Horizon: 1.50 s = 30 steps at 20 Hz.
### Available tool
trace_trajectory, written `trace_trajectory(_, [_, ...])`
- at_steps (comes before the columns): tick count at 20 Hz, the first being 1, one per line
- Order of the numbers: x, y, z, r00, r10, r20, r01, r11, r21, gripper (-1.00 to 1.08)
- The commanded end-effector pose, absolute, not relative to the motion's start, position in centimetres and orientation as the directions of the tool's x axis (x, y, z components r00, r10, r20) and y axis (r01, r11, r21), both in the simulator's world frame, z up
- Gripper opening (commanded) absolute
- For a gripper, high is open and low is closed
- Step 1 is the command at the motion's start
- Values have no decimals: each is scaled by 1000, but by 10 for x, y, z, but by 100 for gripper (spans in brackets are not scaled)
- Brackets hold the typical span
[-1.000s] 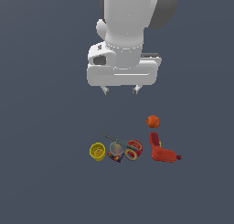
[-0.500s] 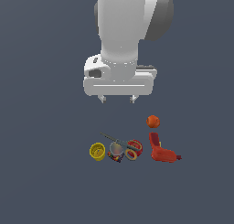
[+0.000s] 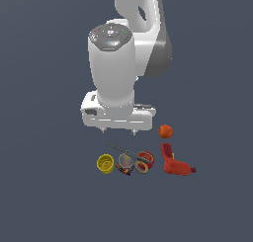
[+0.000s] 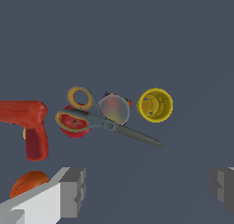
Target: Pick up a designated object from a clutter of objects.
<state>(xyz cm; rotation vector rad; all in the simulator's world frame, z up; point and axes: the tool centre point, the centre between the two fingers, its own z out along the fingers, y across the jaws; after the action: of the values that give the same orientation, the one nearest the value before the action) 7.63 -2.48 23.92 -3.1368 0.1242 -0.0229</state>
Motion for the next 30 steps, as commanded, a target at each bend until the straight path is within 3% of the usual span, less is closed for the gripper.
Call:
trace_trajectory(1, [88, -35, 217, 994, -111, 12, -111, -994, -6, 100])
trace_trajectory(14, [120, -78, 118, 972, -234, 2, -234, -972, -3, 100])
trace_trajectory(30, [123, -87, 83, 966, -257, -1, -257, -966, 0, 100])
